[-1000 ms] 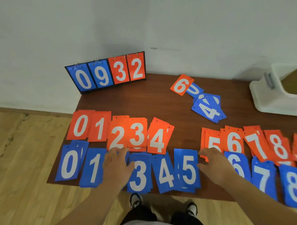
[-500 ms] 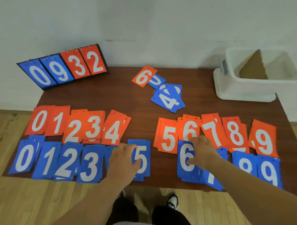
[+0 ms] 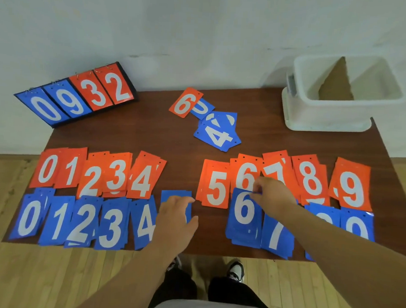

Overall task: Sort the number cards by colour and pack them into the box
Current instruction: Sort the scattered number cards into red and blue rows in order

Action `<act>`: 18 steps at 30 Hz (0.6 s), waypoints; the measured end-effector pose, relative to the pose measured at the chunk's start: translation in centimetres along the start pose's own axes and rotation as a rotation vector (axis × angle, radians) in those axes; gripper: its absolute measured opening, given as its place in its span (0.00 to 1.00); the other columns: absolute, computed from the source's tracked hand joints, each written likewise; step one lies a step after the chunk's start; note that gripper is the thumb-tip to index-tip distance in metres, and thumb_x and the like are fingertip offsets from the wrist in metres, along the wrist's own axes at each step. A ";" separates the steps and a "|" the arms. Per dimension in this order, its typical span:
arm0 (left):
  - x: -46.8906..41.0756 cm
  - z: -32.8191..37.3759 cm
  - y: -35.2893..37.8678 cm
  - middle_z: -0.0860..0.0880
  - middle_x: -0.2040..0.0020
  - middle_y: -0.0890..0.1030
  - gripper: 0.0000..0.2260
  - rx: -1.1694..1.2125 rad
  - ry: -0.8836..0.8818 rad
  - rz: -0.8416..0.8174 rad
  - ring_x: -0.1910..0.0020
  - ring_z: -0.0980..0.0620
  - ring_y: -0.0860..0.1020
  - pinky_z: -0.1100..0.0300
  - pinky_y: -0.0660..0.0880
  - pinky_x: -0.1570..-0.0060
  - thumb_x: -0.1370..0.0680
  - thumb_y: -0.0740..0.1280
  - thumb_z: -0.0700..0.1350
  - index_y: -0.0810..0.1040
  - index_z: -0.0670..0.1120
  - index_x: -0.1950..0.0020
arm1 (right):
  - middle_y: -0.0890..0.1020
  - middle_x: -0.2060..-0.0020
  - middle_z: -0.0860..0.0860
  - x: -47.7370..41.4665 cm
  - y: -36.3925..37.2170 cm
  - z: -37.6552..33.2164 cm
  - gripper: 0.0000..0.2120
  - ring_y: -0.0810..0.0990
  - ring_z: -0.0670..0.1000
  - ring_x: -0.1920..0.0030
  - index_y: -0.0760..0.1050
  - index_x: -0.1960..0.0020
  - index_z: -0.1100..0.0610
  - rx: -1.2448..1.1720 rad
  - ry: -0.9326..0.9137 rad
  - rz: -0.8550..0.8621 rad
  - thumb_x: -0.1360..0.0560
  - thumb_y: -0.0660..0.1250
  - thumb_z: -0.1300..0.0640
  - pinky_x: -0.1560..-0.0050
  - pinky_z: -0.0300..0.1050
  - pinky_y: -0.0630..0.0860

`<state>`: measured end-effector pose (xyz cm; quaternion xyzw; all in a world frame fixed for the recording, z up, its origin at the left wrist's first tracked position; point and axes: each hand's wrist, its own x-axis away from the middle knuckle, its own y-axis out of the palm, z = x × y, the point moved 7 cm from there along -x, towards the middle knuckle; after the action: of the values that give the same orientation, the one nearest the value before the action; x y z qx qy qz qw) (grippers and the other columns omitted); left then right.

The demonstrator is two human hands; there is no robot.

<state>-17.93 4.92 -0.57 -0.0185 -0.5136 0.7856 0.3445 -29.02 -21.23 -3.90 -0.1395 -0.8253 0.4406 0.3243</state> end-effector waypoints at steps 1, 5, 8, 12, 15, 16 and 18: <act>-0.2 0.5 0.1 0.54 0.31 0.69 0.21 0.016 0.006 -0.004 0.29 0.52 0.65 0.53 0.68 0.31 0.20 0.68 0.52 0.70 0.56 0.28 | 0.80 0.60 0.47 -0.1 -0.6 0.2 0.06 0.78 0.47 0.60 0.75 0.54 0.50 -0.067 0.002 -0.010 0.23 0.71 0.51 0.62 0.42 0.78; -1.0 2.3 1.1 0.54 0.31 0.70 0.23 0.068 0.025 -0.035 0.30 0.53 0.67 0.56 0.68 0.32 0.21 0.69 0.53 0.69 0.56 0.27 | 0.79 0.59 0.48 0.1 -3.9 0.7 0.06 0.78 0.50 0.62 0.73 0.52 0.49 -0.291 -0.009 0.037 0.22 0.70 0.53 0.67 0.39 0.72; -1.2 3.6 2.7 0.55 0.32 0.70 0.25 0.086 -0.006 -0.087 0.30 0.53 0.68 0.54 0.70 0.32 0.22 0.71 0.55 0.68 0.58 0.27 | 0.78 0.62 0.46 0.9 -6.1 1.4 0.07 0.76 0.47 0.68 0.71 0.51 0.47 -0.385 0.010 0.080 0.21 0.68 0.55 0.73 0.37 0.68; -1.1 5.3 4.4 0.57 0.29 0.68 0.27 0.201 0.003 -0.091 0.30 0.55 0.68 0.57 0.70 0.33 0.23 0.71 0.57 0.65 0.57 0.26 | 0.76 0.65 0.45 2.3 -6.4 1.0 0.10 0.74 0.45 0.66 0.71 0.59 0.47 -0.277 -0.073 -0.058 0.21 0.68 0.55 0.65 0.41 0.74; -1.1 6.9 4.7 0.59 0.30 0.67 0.30 0.253 0.058 -0.130 0.32 0.58 0.68 0.62 0.72 0.37 0.23 0.71 0.59 0.63 0.57 0.24 | 0.82 0.56 0.42 3.5 -4.4 -0.8 0.04 0.82 0.43 0.56 0.77 0.52 0.46 -0.322 -0.111 -0.305 0.22 0.70 0.54 0.60 0.36 0.80; -1.1 7.1 4.8 0.59 0.30 0.68 0.30 0.280 0.049 -0.165 0.33 0.59 0.69 0.67 0.74 0.41 0.22 0.70 0.58 0.63 0.57 0.24 | 0.83 0.53 0.43 3.6 -3.6 -1.3 0.03 0.83 0.44 0.53 0.79 0.50 0.46 -0.356 -0.113 -0.339 0.22 0.71 0.54 0.57 0.38 0.82; -1.1 6.7 4.8 0.57 0.32 0.73 0.25 0.310 0.012 -0.193 0.37 0.58 0.73 0.75 0.76 0.54 0.19 0.68 0.52 0.64 0.58 0.25 | 0.82 0.47 0.46 3.2 -2.6 -1.8 0.11 0.82 0.47 0.46 0.79 0.42 0.51 -0.389 -0.094 -0.313 0.23 0.72 0.53 0.47 0.45 0.83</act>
<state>-22.15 -2.19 -1.72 0.0796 -0.3836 0.8185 0.4201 -30.10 -19.93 0.27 -0.0491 -0.9204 0.2237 0.3170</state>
